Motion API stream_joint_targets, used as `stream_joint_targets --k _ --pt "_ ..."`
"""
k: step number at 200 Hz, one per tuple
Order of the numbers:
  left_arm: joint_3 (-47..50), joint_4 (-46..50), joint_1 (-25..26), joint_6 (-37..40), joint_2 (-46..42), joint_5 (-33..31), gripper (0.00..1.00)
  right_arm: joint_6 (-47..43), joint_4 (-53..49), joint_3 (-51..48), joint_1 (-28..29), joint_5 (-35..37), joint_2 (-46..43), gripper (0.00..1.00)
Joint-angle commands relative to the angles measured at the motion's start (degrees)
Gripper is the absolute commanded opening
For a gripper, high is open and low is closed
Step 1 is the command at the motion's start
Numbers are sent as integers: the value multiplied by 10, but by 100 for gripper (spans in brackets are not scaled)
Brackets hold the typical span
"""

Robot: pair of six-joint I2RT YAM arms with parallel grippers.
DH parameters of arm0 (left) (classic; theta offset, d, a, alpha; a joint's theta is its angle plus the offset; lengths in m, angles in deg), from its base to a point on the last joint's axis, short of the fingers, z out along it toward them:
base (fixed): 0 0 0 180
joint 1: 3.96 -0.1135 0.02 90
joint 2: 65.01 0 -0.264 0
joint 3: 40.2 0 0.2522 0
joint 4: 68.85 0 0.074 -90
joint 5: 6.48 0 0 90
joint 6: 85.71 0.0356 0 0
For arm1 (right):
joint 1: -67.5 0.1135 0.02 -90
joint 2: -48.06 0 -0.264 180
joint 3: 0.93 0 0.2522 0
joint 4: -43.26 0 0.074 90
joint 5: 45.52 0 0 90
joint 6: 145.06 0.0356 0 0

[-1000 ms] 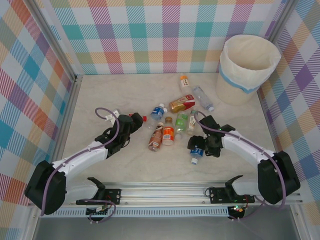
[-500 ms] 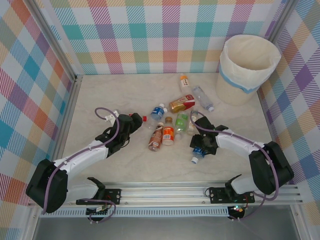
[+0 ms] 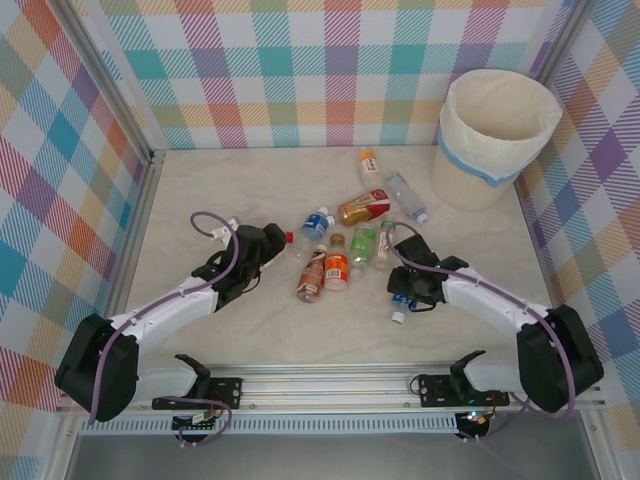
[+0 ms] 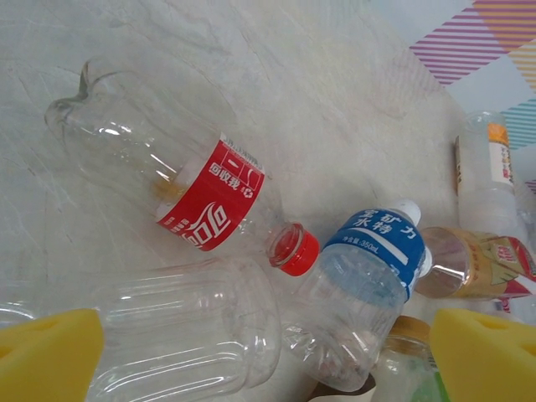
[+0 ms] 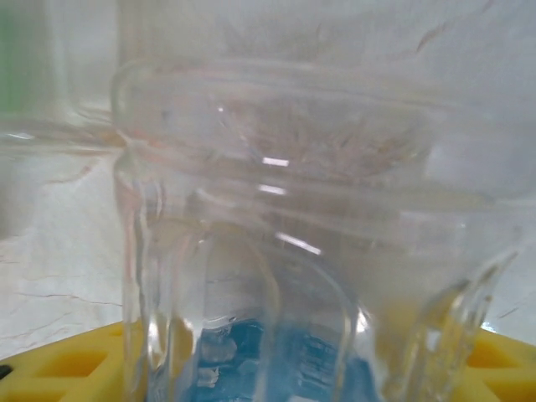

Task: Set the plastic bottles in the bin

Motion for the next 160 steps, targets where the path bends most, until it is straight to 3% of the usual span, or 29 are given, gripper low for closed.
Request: stream_joint_targets --k 1,30,68,126,160 --pt "-13 -11 -7 -11 -7 -10 100 -73 -8 29 3 52 -48 56" --pt "-10 -2 -9 -6 -13 -10 100 -158 22 76 3 78 -90 56" --pt "-6 9 -13 -7 -19 -1 100 -210 156 117 3 83 -102 55" --pt "2 11 -30 -15 -36 22 100 -293 294 218 -24 57 -33 56" --pt "2 15 -35 -16 -36 36 100 -337 280 318 -60 66 16 55"
